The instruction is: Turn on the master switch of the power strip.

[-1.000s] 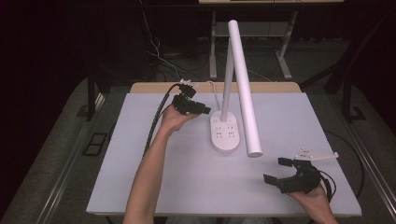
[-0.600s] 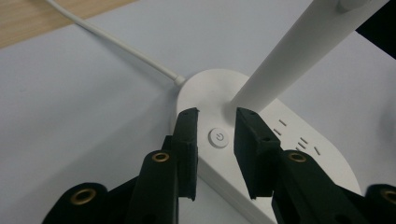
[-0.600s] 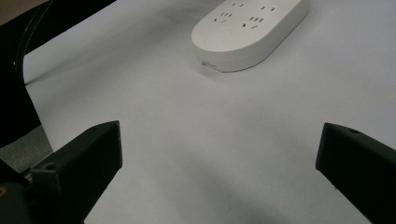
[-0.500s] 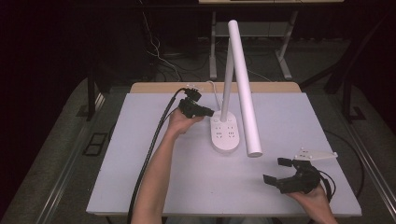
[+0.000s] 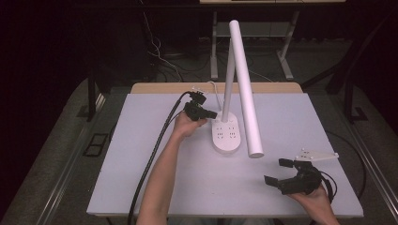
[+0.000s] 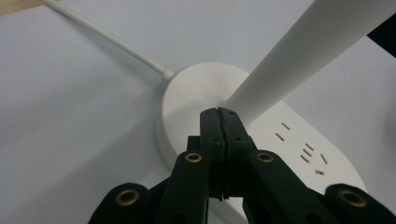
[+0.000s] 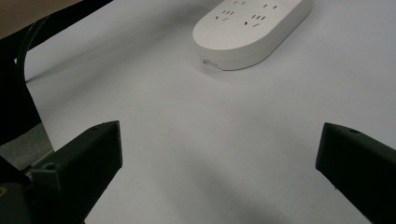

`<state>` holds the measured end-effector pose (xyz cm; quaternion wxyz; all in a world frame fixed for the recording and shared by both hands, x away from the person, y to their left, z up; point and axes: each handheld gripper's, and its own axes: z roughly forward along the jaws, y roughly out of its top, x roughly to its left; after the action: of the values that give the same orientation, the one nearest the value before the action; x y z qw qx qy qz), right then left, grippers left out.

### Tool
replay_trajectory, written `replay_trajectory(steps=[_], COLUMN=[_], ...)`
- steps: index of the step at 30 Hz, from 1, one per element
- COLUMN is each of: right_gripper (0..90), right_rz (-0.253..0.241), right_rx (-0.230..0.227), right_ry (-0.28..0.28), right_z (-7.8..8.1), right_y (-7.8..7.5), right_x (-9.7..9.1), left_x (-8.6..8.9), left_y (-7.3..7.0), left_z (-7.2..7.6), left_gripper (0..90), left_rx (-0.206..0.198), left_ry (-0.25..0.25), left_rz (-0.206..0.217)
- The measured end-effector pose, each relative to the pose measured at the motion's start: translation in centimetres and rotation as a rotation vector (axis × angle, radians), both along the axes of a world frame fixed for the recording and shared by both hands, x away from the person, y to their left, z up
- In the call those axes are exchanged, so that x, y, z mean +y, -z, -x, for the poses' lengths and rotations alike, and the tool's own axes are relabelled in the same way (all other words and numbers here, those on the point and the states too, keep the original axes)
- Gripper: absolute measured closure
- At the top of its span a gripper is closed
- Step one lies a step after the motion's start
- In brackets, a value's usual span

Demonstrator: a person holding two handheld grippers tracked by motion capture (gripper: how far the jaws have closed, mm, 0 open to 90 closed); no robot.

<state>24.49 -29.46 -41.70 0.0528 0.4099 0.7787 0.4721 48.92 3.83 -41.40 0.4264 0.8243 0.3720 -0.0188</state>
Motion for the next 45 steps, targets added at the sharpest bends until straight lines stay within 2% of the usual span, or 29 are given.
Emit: replay_trajectory(steps=[11, 13, 14, 20, 23, 31, 36, 40, 41, 42, 43, 44, 45], right_gripper=[0.0, 0.0, 0.0, 0.0, 0.0, 0.0, 0.0, 0.0, 0.0, 0.0, 0.0, 0.0, 0.0], right_rz=[0.003, 0.001, 0.000, -0.005, -0.007, -0.012, -0.006, -0.010, -0.012, -0.013, -0.014, -0.013, -0.013], right_rx=[-0.001, -0.002, 0.000, -0.001, -0.001, 0.004, -0.001, 0.001, 0.004, 0.003, 0.002, 0.001, 0.001], right_ry=[-0.007, -0.007, -0.005, -0.003, 0.000, 0.010, 0.008, 0.014, 0.017, 0.018, 0.017, 0.017, 0.017], right_z=[0.0, 0.0, 0.0, 0.0, 0.0, 0.1, 0.1, 0.2, 0.2, 0.2, 0.2, 0.2, 0.3], right_y=[0.1, 0.1, 0.1, 0.1, 0.0, 0.0, 0.0, 0.0, 0.0, 0.0, 0.0, 0.0, 0.0], right_x=[0.0, 0.0, 0.0, -0.1, -0.1, -0.4, -0.3, -0.4, -0.4, -0.4, -0.4, -0.4, -0.4], left_x=[-0.7, -0.8, -0.9, -1.5, -1.5, -1.8, -2.1, -2.1, -2.3, -2.1, -2.1, -1.8, -1.9], left_y=[0.7, 0.8, 0.9, 0.8, 0.7, 0.6, 0.3, 0.4, 0.6, 0.6, 0.7, 0.7, 0.8], left_z=[0.1, 0.2, 0.2, 0.5, 0.6, 0.8, 0.6, 0.6, 0.7, 0.6, 0.7, 0.7, 0.8], left_gripper=[89.5, 89.5, 89.5, 89.9, 90.0, 90.0, 90.0, 90.0, 90.0, 90.0, 90.0, 90.0, 90.0], left_rx=[-0.006, -0.021, -0.030, -0.076, -0.067, -0.088, -0.060, -0.047, -0.038, -0.039, -0.035, -0.036, -0.029], left_ry=[-0.014, -0.012, 0.002, 0.012, 0.019, 0.021, 0.030, 0.004, -0.027, -0.018, -0.040, -0.018, -0.049], left_rz=[-0.018, -0.029, -0.048, -0.080, -0.099, -0.141, -0.189, -0.178, -0.144, -0.152, -0.129, -0.144, -0.110])
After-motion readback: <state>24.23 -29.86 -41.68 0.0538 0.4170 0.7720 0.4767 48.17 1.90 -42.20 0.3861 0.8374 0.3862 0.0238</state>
